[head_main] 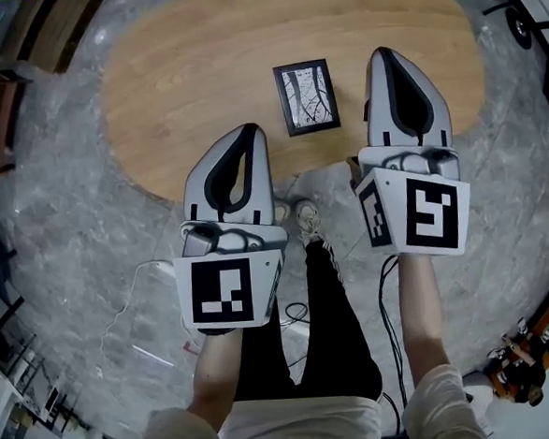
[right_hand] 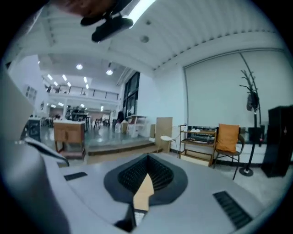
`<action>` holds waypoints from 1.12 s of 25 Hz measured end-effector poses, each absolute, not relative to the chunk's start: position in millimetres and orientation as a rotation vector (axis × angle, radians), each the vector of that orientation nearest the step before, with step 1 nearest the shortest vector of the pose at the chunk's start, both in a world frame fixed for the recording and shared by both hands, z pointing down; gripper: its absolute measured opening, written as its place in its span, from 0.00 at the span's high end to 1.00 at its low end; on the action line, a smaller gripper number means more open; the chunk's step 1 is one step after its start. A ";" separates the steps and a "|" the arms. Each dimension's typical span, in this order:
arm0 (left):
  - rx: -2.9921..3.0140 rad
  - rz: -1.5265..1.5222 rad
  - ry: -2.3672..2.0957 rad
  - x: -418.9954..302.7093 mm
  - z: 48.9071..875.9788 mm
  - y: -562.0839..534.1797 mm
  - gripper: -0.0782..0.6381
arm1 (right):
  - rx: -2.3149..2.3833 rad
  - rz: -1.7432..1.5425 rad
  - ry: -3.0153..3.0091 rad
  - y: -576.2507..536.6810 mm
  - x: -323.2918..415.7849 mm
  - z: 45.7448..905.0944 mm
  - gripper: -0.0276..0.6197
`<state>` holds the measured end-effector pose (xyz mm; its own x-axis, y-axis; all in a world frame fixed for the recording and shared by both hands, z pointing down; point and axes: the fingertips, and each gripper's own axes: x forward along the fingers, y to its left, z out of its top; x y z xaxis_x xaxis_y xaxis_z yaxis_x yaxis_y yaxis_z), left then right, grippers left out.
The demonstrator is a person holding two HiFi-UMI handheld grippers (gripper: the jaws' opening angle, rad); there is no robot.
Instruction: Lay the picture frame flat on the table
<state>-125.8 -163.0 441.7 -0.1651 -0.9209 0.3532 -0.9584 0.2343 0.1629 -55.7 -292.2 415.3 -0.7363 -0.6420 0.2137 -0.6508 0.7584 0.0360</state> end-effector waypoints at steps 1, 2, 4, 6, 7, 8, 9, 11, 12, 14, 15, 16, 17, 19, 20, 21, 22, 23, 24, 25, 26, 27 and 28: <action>1.731 0.125 -2.150 -126.8 435.5 -163.6 0.88 | 1.072 0.122 -2.780 -287.4 -50.6 403.6 0.95; 1.733 0.115 -2.162 -127.5 429.8 -163.9 0.88 | 1.116 0.185 -2.810 -281.2 -45.5 393.9 0.95; 1.745 0.108 -2.183 -127.0 419.5 -163.9 0.88 | 1.175 0.298 -2.844 -265.9 -35.5 380.2 0.95; 1.768 0.116 -2.201 -123.4 407.9 -164.2 0.88 | 1.211 0.365 -2.847 -250.1 -24.1 369.5 0.95; 1.784 0.119 -2.207 -120.7 400.3 -164.9 0.88 | 1.229 0.384 -2.843 -243.0 -17.5 363.0 0.95; 1.801 0.120 -2.211 -117.9 391.0 -165.9 0.88 | 1.248 0.400 -2.838 -236.5 -10.9 354.9 0.95; 1.818 0.120 -2.213 -114.9 380.0 -166.5 0.88 | 1.266 0.412 -2.831 -230.3 -4.5 345.6 0.95; 1.844 0.123 -2.201 -107.8 355.3 -162.6 0.88 | 1.298 0.424 -2.803 -216.2 8.0 325.8 0.95; 1.853 0.126 -2.191 -104.0 342.5 -158.2 0.88 | 1.310 0.430 -2.783 -208.8 14.0 316.4 0.95; 1.879 0.128 -2.180 -98.1 317.1 -149.4 0.88 | 1.325 0.450 -2.756 -196.2 24.1 297.8 0.95; 1.900 0.125 -2.181 -96.5 304.1 -146.3 0.88 | 1.331 0.455 -2.753 -191.7 27.5 287.7 0.95; 1.925 0.122 -2.183 -95.5 290.6 -143.8 0.88 | 1.334 0.452 -2.755 -188.2 29.8 276.2 0.95; 1.950 0.123 -2.183 -94.6 276.4 -141.5 0.88 | 1.335 0.444 -2.758 -185.5 31.6 263.1 0.95; 1.990 0.146 -2.162 -90.4 246.3 -136.7 0.88 | 1.332 0.425 -2.753 -182.0 37.1 231.9 0.95; 2.006 0.173 -2.143 -86.4 231.6 -134.6 0.88 | 1.332 0.408 -2.745 -181.6 41.8 215.0 0.95; 2.019 0.207 -2.122 -81.7 218.1 -133.3 0.88 | 1.335 0.386 -2.737 -182.3 47.0 198.2 0.95; 2.029 0.239 -2.105 -77.3 205.3 -133.0 0.88 | 1.339 0.364 -2.734 -183.6 51.6 182.2 0.95; 2.039 0.258 -2.099 -73.9 192.0 -133.4 0.88 | 1.345 0.349 -2.738 -184.8 54.7 167.1 0.95; 2.053 0.261 -2.106 -71.5 178.1 -134.0 0.88 | 1.351 0.340 -2.747 -184.8 57.1 153.3 0.95; 2.067 0.254 -2.121 -68.9 164.8 -133.6 0.88 | 1.358 0.330 -2.755 -183.4 59.7 141.4 0.95; 2.077 0.239 -2.137 -65.9 153.4 -132.2 0.88 | 1.365 0.312 -2.761 -180.7 62.6 131.4 0.95; 2.085 0.221 -2.151 -62.5 144.3 -129.9 0.88 | 1.371 0.287 -2.763 -176.8 65.5 123.7 0.95; 2.093 0.205 -2.158 -58.7 137.5 -126.6 0.88 | 1.376 0.257 -2.763 -171.2 67.7 118.2 0.95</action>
<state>-58.7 -126.6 137.5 -0.0308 -0.9822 0.1854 -0.9995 0.0298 -0.0083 67.7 -171.2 118.2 -0.6046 -0.7884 0.1131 -0.7958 0.5919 -0.1282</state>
